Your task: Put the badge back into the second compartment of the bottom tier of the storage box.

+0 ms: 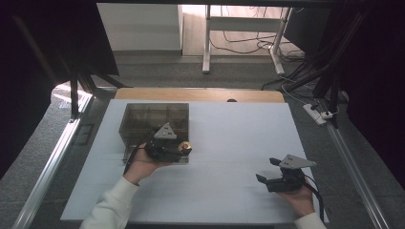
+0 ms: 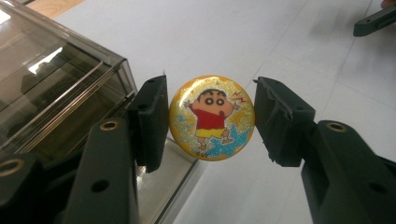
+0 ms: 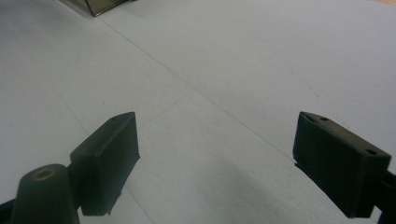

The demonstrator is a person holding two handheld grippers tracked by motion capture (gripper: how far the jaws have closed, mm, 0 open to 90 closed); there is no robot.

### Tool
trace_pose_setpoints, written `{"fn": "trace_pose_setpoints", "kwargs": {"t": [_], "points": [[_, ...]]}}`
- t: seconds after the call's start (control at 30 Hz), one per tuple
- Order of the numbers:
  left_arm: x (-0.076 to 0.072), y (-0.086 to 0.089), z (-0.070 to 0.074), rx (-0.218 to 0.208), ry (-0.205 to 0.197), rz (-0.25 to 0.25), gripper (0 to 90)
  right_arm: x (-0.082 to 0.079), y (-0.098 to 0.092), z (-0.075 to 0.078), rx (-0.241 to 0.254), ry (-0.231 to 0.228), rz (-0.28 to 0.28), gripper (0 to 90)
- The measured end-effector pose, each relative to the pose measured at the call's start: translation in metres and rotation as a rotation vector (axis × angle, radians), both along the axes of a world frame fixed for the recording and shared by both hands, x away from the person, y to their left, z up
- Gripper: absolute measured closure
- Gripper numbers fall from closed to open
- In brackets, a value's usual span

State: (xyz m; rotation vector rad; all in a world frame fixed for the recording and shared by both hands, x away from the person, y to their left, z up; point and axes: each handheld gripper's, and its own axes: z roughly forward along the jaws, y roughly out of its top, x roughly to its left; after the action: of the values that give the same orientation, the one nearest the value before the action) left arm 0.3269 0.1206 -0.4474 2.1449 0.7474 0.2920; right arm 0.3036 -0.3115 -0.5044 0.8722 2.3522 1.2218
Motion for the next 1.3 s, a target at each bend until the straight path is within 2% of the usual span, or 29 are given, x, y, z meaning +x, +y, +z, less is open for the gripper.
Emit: {"fn": "trace_pose_setpoints", "kwargs": {"t": [0.23, 0.67, 1.07, 1.3], "points": [[-0.001, 0.008, 0.0, 0.0, -0.002, 0.014, 46.3, 0.0, 0.0, 0.0, -0.014, 0.001, -0.004, 13.9], [-0.002, 0.039, 0.0, -0.014, 0.0, 0.083, 46.3, 0.0, 0.0, 0.0, -0.006, -0.003, 0.001, 13.9], [-0.002, 0.063, -0.006, -0.009, 0.012, 0.142, 46.3, 0.0, 0.001, -0.001, -0.015, 0.001, 0.001, 14.0], [0.001, 0.077, -0.014, 0.004, 0.032, 0.182, 46.3, 0.0, 0.001, -0.001, -0.016, 0.0, -0.001, 14.1]]}}
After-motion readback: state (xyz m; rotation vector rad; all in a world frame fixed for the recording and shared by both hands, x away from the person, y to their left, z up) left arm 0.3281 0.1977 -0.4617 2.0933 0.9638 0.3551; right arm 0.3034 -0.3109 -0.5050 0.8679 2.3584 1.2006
